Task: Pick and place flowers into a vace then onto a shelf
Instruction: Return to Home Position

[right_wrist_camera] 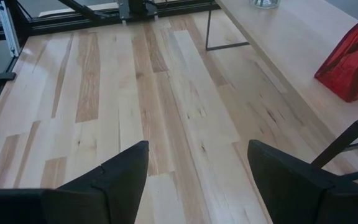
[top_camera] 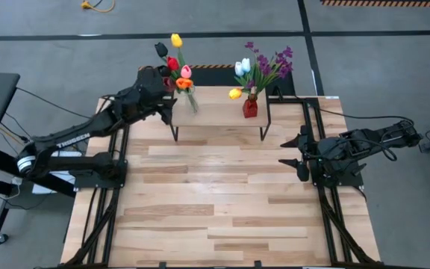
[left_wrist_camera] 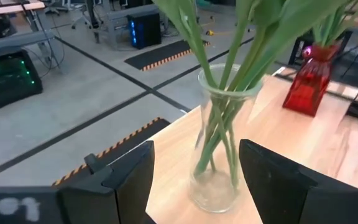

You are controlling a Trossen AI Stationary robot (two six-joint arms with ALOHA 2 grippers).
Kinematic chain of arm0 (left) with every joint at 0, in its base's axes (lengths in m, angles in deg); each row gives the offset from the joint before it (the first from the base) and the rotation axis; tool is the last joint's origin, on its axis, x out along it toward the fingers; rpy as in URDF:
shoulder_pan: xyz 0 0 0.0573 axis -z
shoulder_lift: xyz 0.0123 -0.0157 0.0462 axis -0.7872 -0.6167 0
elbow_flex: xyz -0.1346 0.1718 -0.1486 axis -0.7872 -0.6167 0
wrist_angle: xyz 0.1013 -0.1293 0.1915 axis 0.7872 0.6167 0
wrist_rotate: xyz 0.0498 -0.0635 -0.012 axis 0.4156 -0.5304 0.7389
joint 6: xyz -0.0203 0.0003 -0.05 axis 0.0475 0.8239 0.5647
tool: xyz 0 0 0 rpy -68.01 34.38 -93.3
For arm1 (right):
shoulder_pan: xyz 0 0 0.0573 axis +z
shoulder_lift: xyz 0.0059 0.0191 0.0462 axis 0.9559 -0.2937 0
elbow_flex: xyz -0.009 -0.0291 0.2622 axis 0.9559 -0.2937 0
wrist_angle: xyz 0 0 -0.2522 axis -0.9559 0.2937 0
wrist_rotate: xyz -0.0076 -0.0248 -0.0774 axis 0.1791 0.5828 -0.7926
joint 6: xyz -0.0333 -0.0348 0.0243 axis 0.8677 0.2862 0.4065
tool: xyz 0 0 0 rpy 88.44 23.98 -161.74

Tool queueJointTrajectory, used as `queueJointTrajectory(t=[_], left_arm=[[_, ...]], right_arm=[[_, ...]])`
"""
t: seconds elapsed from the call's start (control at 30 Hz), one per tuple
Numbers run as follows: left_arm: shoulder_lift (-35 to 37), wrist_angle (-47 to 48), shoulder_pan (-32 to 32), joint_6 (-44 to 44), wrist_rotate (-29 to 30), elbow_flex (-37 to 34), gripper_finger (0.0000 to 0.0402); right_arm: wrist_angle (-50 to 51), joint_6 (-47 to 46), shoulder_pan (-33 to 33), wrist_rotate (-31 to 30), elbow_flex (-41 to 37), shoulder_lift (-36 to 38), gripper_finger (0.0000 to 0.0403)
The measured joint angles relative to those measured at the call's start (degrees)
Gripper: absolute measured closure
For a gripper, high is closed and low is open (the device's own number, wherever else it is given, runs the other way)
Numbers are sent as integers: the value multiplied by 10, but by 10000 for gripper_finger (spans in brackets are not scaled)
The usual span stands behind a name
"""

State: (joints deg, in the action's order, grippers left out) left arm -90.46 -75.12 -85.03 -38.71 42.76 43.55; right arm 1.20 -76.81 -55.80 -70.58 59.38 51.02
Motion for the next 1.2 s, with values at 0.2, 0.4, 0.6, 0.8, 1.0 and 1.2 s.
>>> queueJointTrajectory(t=[0.2,0.4,0.6,0.8,1.0,1.2], left_arm=[[75,52,20,40,0,0,177],[155,52,120,52,0,-34,177],[209,-132,281,22,107,-164,177],[258,-218,368,9,144,-269,177],[298,-222,419,-10,124,-323,177],[344,-233,438,-18,62,-370,177]], right_arm=[[1,-11,0,0,0,0,135],[2,-46,0,-2,0,0,135],[-34,10,8,-49,0,6,135],[-66,115,-15,79,-3,93,135],[-110,114,-44,172,-99,225,135],[-197,78,-54,177,-172,309,135]])
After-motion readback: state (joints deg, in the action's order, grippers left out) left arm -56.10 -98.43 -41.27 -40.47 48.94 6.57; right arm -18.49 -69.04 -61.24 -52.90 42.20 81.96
